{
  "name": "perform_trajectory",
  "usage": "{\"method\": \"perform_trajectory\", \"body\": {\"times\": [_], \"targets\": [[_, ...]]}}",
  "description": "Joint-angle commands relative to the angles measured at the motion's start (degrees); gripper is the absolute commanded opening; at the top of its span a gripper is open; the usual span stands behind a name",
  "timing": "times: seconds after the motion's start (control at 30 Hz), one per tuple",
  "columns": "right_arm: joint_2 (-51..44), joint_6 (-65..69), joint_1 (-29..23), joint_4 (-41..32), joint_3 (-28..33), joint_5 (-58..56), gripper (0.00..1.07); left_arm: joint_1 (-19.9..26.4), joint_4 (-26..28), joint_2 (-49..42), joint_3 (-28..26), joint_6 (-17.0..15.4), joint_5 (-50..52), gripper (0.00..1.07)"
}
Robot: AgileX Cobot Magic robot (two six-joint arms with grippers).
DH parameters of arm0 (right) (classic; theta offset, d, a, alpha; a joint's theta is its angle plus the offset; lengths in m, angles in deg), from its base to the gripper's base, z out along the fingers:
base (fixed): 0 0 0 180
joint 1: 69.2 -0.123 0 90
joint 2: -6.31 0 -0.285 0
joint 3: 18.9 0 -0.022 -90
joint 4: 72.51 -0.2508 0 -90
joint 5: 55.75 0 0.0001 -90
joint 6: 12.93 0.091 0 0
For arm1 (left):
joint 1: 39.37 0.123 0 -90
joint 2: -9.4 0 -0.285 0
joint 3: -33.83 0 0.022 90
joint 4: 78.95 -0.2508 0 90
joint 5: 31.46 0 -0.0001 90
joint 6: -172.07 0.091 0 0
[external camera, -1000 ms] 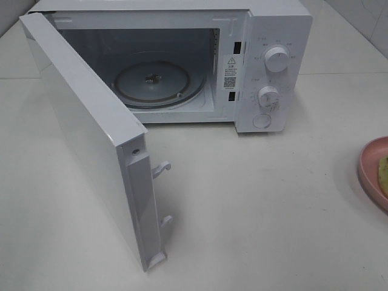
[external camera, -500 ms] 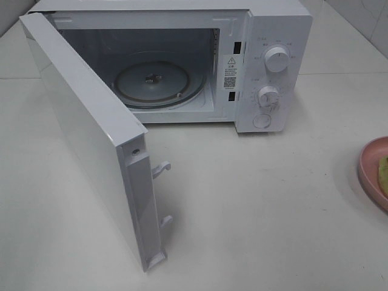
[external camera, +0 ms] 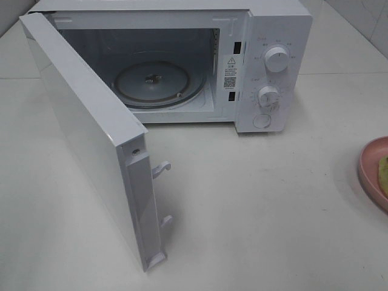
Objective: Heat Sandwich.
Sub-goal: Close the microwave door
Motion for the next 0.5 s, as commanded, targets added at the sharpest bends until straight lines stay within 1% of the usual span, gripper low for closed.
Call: {"method": "perform_trajectory", "body": {"times": [0.03,0.07,0.1,0.2,0.23,0.27,0.33,0.37,0.4,0.47,0.5], "targets": [[-1.49,-0.63,0.46,0.23,0.06,0.23,0.76,0.23,0.29,3.5,-0.4,-0.11,3.84,0.84],[-1.49,-0.63,0.46,0.23,0.06,0.23,0.76,0.23,0.29,5.79,-0.4,-0.11,5.61,0.73],[-1.49,-0.63,0.46,0.23,0.06,0.23,0.76,0.23,0.29,5.79,-0.4,-0.11,5.61,0.73],[-1.49,-0.63,0.46,0.23,0.06,0.23,0.76,0.23,0.29,9.45,-0.4,-0.11,7.68,0.55],[-1.49,-0.63,0.46,0.23,0.06,0.23,0.76,0.23,0.29,9.45,-0.4,-0.11,7.68,0.55],[-1.49,-0.63,0.46,0.23,0.06,0.23,0.76,0.23,0.29,12.2,-0.4,-0.11,8.25,0.43],[-1.49,-0.63,0.46,0.23,0.06,0.23,0.76,0.23,0.29,14.84,-0.29,-0.11,9.22,0.3],[-1.49,-0.63,0.46,0.23,0.06,0.23,0.76,0.23,0.29,17.82,0.23,-0.11,10.71,0.17],[-1.49,-0.63,0.46,0.23,0.06,0.23,0.76,0.23,0.29,17.82,0.23,-0.11,10.71,0.17],[-1.49,-0.63,0.46,0.23,0.06,0.23,0.76,0.23,0.29,20.51,0.86,0.11,13.06,0.04],[-1.49,-0.63,0.46,0.23,0.06,0.23,0.76,0.23,0.29,23.26,1.78,0.17,16.21,0.0]]}}
